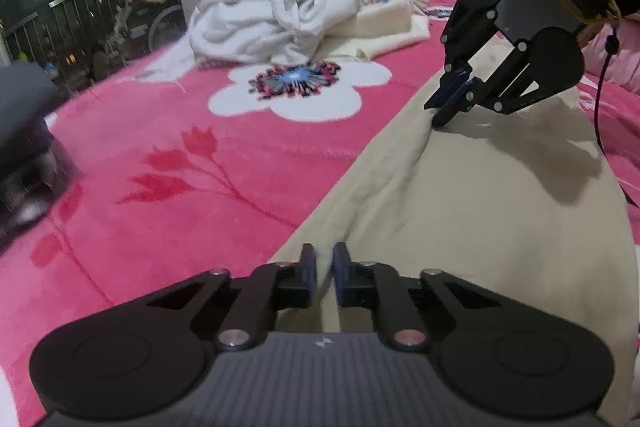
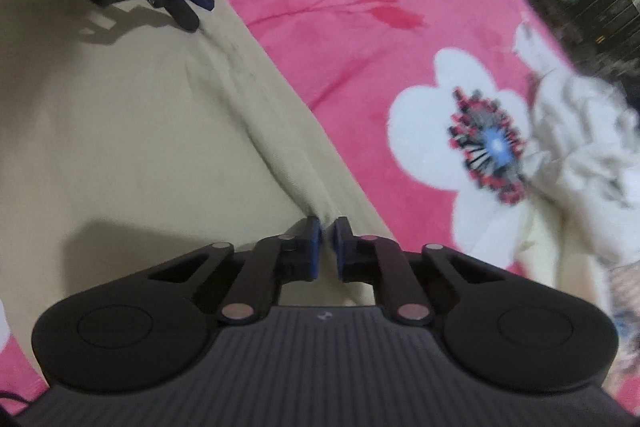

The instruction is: Fold clothes

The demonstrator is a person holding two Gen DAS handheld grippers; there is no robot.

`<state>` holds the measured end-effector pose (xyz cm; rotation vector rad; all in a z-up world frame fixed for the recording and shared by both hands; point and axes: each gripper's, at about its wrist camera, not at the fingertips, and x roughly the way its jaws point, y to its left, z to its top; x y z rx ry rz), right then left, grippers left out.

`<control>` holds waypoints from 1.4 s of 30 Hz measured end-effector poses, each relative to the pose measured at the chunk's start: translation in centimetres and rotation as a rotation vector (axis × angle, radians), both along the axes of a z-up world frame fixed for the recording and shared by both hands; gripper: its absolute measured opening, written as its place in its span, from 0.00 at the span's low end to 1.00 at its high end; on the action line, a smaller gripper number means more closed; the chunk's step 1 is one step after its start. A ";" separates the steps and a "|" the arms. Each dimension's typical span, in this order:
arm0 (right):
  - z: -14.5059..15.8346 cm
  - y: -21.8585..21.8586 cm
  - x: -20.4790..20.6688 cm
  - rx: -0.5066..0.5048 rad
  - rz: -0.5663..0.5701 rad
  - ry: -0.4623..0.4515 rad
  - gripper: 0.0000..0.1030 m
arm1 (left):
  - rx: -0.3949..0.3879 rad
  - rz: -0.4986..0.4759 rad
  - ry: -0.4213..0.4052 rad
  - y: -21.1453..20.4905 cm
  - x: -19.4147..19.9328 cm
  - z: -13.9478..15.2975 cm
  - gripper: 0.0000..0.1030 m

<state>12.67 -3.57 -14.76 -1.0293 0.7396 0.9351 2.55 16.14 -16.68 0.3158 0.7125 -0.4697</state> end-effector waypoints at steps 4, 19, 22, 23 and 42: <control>0.8 0.3 -1.3 -0.016 0.045 -0.130 0.05 | 0.041 0.011 -0.077 -0.5 -0.5 1.2 0.05; -3.5 0.8 -1.0 0.034 -0.041 -0.275 0.10 | 0.159 0.058 -0.052 -1.7 0.5 0.1 0.18; -1.3 -1.0 -0.1 0.200 -0.181 -0.219 0.34 | 0.121 0.118 -0.046 -1.1 0.5 1.7 0.24; -0.3 -2.2 0.4 0.259 -0.242 -0.204 0.45 | 0.112 0.137 -0.044 -1.0 0.5 2.0 0.24; 0.8 -24.1 7.6 0.475 -0.969 0.221 0.33 | -0.027 0.189 0.114 -5.1 2.1 -1.2 0.24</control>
